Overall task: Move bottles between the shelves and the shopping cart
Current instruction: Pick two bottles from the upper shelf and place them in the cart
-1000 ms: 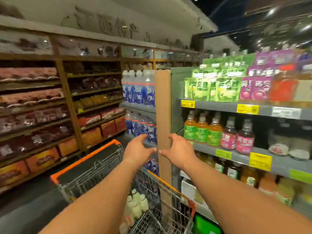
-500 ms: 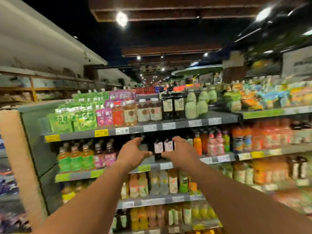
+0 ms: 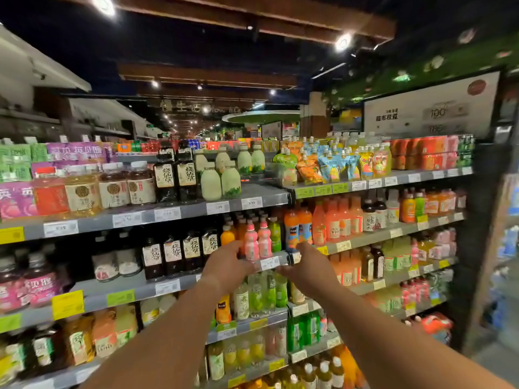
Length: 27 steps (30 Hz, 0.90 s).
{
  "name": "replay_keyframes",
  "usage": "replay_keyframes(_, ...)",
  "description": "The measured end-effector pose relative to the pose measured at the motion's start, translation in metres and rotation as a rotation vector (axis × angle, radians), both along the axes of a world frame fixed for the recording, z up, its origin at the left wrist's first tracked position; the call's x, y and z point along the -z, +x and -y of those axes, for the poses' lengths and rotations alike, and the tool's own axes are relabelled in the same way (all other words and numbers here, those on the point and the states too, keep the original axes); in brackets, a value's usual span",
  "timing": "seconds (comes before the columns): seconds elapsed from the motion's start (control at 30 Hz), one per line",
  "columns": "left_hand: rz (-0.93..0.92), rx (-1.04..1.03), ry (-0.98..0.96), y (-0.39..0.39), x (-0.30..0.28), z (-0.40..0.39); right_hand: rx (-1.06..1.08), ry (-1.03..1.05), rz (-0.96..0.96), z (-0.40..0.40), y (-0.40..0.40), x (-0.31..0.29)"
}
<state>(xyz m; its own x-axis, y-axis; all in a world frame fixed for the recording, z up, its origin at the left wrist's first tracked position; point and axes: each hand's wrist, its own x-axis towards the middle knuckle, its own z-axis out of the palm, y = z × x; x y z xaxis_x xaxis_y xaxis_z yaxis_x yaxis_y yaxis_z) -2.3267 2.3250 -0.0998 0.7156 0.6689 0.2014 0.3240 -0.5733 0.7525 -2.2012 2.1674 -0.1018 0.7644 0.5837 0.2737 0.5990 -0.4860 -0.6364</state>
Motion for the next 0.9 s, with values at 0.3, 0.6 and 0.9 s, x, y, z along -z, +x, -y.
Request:
replay_keyframes(0.3,-0.03,-0.094,-0.059,0.079,0.026,-0.077,-0.042,-0.028,-0.049,-0.081,0.077,0.03)
replay_keyframes(0.6,-0.103,-0.12,-0.113,0.171,0.058,-0.144,-0.057,-0.071,-0.103,-0.15,0.167,0.064)
replay_keyframes(0.9,-0.087,-0.222,-0.208,0.24,0.07,-0.193,-0.148,-0.104,-0.154,-0.231,0.244,0.075)
